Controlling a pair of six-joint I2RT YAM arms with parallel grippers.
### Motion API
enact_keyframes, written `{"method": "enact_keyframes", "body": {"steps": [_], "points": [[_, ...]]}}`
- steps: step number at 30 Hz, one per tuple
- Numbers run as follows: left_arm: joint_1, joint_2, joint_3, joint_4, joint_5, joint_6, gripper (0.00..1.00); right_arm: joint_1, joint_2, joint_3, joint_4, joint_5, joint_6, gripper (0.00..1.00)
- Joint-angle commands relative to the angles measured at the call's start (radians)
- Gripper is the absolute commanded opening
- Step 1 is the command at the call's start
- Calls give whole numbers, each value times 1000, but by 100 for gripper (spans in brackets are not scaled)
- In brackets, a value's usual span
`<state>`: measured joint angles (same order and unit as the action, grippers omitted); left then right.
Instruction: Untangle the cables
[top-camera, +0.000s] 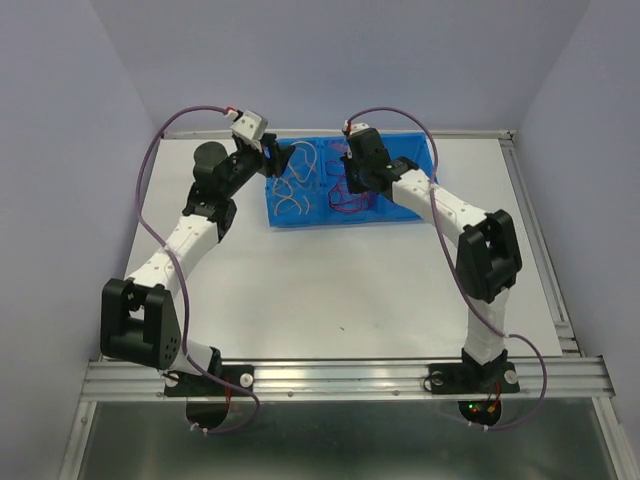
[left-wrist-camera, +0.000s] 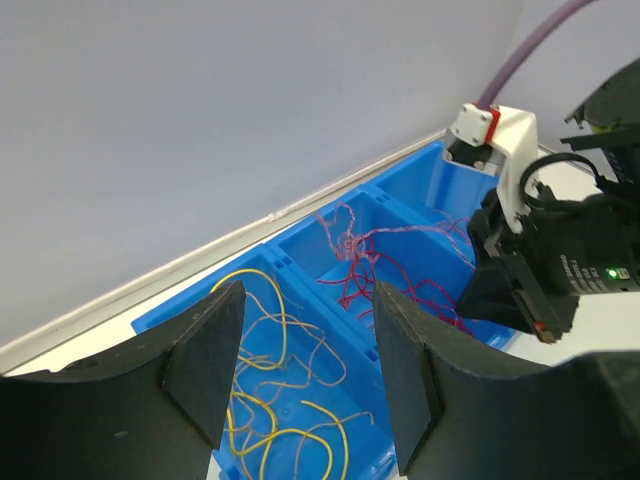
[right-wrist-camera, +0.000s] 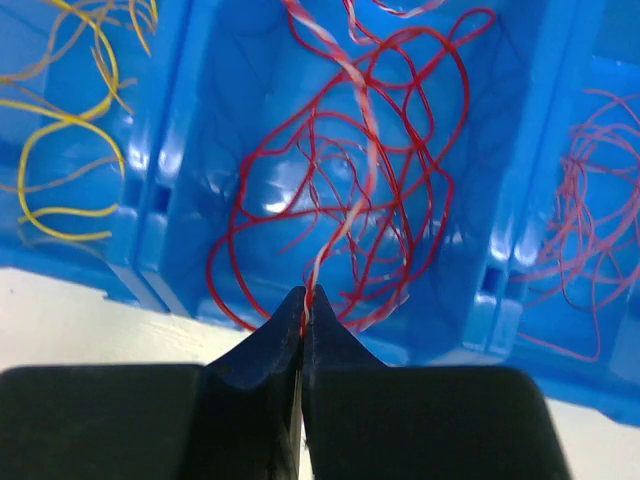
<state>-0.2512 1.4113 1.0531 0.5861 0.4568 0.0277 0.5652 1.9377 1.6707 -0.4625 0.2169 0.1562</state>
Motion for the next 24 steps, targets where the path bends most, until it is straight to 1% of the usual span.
{"method": "enact_keyframes", "body": {"steps": [1,6,8,11,15,18,21,24], "points": [[4,11,11,44,14,-3,64,10,84,139,-48,-5,13,1],[7,28,13,41,16,-2,64,12,199,271,-67,22,-10,1],[6,29,16,40,19,-2,64,10,244,288,-71,51,-10,1],[6,34,16,41,16,0,64,10,242,274,-70,64,0,1],[6,43,21,41,20,0,64,10,193,221,-48,56,-3,1],[7,48,22,40,19,0,64,10,126,146,-19,27,-12,0],[7,52,24,41,16,1,64,10,38,25,60,7,-20,1],[7,60,27,40,26,0,64,12,-28,-58,79,4,-29,1]]}}
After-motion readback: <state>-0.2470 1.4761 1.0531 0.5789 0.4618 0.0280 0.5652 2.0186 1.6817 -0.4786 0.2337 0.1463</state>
